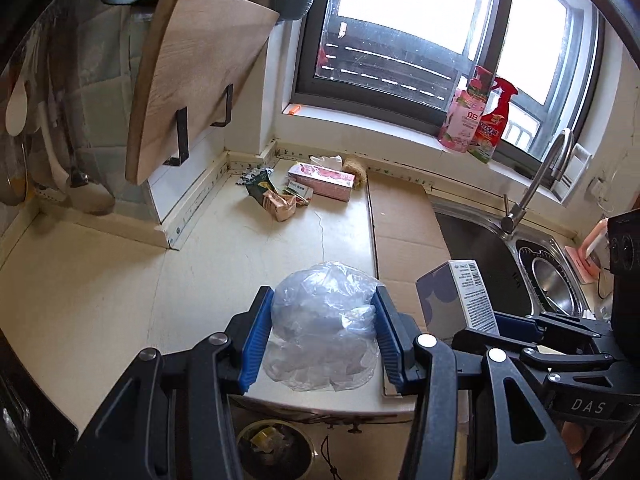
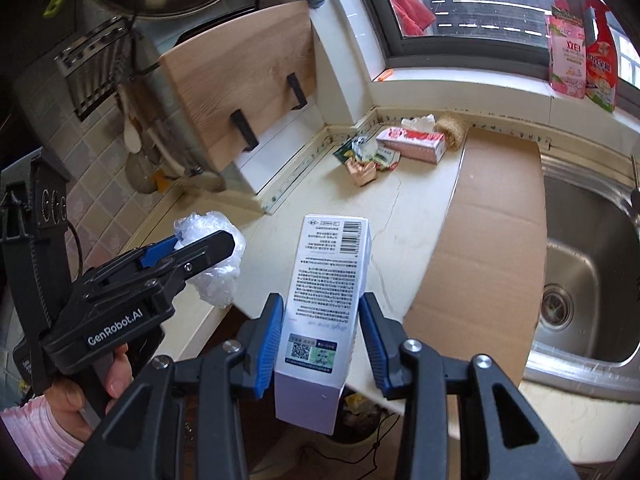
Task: Collect trash
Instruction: 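Carry the plastic bag and white box down over the floor bin, then open left tool to drop the bag while right tool drops the box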
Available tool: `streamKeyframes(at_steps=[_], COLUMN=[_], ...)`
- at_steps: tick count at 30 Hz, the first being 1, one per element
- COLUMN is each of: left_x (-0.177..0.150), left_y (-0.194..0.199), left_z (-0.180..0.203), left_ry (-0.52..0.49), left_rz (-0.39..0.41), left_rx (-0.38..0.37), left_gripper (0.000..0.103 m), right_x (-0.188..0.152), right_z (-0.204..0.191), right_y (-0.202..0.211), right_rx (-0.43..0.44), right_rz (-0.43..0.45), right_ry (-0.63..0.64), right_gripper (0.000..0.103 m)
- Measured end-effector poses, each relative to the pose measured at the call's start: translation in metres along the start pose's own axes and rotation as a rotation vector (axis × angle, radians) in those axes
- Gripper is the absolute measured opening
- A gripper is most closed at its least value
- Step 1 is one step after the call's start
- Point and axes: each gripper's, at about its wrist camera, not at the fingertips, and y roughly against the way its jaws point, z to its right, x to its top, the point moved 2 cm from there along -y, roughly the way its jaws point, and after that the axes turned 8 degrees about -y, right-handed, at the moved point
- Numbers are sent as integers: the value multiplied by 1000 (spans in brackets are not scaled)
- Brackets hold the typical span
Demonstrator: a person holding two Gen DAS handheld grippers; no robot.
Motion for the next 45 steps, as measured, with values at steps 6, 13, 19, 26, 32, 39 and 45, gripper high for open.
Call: streamKeyframes(at_steps=[6, 13, 19, 26, 32, 39, 45], left_x=[-66, -152, -223, -299, -360, -428, -476], left_y=[15, 0, -35, -81, -131, -198, -254], left_z=[-4, -8, -20, -31, -47, -73, -91], left_ry=[98, 107, 130, 127, 136, 130, 155], left_rz=[-12, -45, -105, -147, -214, -294, -356], left_rx=[-72, -31, -7, 14, 28, 35, 18], left_gripper=[47, 47, 47, 48, 48, 48, 51], right_x=[-57, -120, -175, -230, -269, -315, -344], right_z=[-3, -10, -2, 16, 43, 80, 104], right_y=[-9, -44, -88, -145, -207, -288, -353], right_rx=[22, 21, 51, 27, 7, -24, -53], right_rz=[-38, -93, -115, -140, -204, -288, -329], right_ry=[28, 86, 98, 125, 84, 45, 45], right_gripper=[39, 39, 40, 40, 40, 40, 42])
